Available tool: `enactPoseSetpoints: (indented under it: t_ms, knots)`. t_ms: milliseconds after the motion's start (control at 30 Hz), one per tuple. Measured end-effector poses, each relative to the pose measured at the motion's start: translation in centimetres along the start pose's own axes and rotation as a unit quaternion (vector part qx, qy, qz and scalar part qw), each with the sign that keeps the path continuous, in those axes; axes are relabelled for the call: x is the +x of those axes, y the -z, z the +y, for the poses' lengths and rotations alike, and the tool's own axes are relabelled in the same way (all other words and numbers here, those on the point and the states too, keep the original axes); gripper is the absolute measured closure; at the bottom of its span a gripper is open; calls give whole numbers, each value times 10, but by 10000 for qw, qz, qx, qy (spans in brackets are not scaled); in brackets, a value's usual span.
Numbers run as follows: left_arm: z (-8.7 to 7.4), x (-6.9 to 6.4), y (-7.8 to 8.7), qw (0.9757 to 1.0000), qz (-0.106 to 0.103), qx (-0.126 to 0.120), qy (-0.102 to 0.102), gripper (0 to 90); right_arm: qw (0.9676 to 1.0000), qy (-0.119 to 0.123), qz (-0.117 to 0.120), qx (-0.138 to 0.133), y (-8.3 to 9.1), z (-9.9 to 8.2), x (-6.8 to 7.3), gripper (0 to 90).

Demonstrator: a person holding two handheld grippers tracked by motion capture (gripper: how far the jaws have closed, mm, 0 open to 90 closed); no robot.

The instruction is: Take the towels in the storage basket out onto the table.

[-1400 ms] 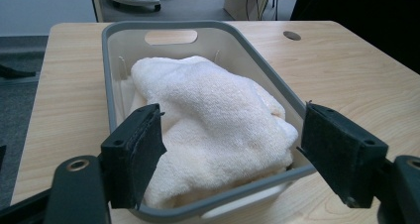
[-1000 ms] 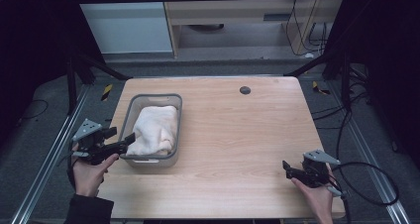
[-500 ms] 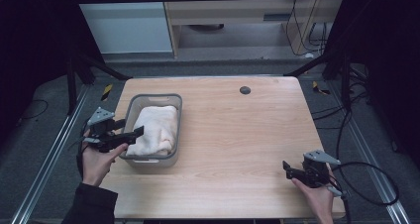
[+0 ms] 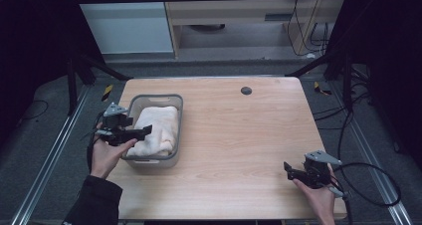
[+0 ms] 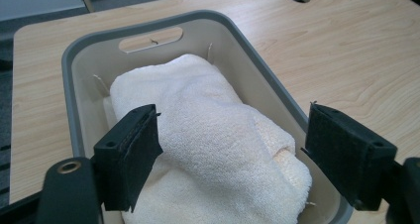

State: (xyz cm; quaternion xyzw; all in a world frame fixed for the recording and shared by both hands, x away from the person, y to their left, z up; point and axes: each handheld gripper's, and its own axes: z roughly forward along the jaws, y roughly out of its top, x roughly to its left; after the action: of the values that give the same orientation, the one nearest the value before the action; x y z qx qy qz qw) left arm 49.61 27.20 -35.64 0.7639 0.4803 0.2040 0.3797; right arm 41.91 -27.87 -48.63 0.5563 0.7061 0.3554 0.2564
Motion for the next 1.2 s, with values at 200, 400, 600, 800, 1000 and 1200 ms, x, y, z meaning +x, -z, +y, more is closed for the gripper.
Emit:
enactPoseSetpoints:
  t_ms: [200,400,600,800,1000,1200]
  knots:
    - [3,1,-11,9998,46,214,23,191,10000,-2,14,17,-1,0,0,160]
    - [4,3,-22,9991,78,412,49,179,10000,-18,46,48,-1,0,0,156]
    - [3,2,-32,9983,162,562,54,161,9999,-6,66,137,-3,0,1,150]
    - [3,0,-41,9972,178,730,26,134,9999,6,68,155,-3,0,1,146]
    - [1,-1,-54,9965,193,811,35,103,9998,44,61,197,-4,0,1,138]
    - [-5,-1,-65,9956,185,919,61,87,9997,55,34,241,-6,0,1,125]
